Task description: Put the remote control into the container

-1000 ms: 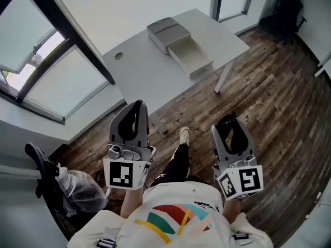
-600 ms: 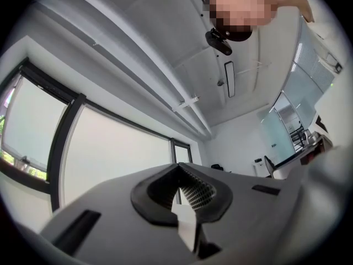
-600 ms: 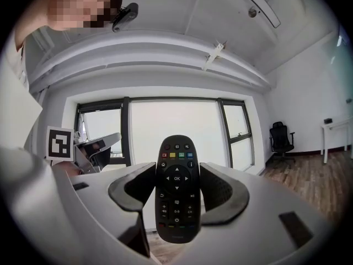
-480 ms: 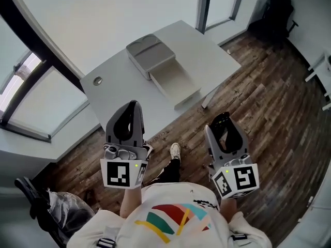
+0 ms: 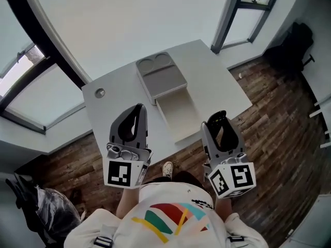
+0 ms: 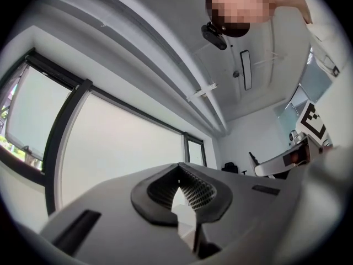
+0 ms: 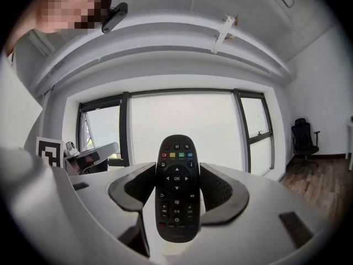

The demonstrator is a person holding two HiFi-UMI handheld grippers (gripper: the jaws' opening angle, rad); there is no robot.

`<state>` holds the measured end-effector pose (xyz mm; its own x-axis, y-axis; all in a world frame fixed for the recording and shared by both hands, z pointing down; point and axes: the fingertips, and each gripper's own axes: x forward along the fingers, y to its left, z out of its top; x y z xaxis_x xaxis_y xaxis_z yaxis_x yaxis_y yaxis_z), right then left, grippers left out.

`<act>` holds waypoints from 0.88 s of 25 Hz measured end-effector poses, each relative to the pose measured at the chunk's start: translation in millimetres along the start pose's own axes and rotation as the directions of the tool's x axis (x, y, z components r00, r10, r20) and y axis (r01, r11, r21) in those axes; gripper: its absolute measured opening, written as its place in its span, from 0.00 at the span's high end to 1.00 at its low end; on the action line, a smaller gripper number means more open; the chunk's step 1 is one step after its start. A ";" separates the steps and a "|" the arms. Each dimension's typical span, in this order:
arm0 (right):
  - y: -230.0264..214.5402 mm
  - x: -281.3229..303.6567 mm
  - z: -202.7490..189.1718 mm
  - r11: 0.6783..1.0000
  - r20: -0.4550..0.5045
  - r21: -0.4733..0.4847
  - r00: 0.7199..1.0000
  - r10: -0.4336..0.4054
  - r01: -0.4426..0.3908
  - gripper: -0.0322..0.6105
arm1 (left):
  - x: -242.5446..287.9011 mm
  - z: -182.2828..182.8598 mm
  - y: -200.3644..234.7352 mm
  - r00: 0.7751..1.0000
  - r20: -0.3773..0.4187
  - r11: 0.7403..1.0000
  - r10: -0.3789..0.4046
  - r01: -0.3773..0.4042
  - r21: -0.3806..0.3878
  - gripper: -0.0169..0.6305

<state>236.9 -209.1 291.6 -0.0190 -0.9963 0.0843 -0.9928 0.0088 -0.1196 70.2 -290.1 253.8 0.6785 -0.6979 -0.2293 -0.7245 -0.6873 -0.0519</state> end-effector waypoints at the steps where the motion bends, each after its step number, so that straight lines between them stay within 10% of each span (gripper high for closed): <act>1: -3.1 8.7 -0.8 1.000 -0.011 0.011 1.000 0.012 -0.011 0.56 | 6.7 -0.1 1.8 1.000 -0.005 1.000 0.009 -0.009 0.003 0.96; 22: -26.5 146.4 -102.3 0.950 -0.377 -0.004 0.880 0.288 -0.312 0.56 | 50.7 -43.1 40.6 0.952 -0.119 0.959 0.281 -0.283 -0.001 0.96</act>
<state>248.4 -346.4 408.2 -0.3470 -0.8420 0.4130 -0.9377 0.3196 -0.1363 80.4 -362.0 282.0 0.4575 -0.8815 -0.1169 -0.8866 -0.4622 0.0160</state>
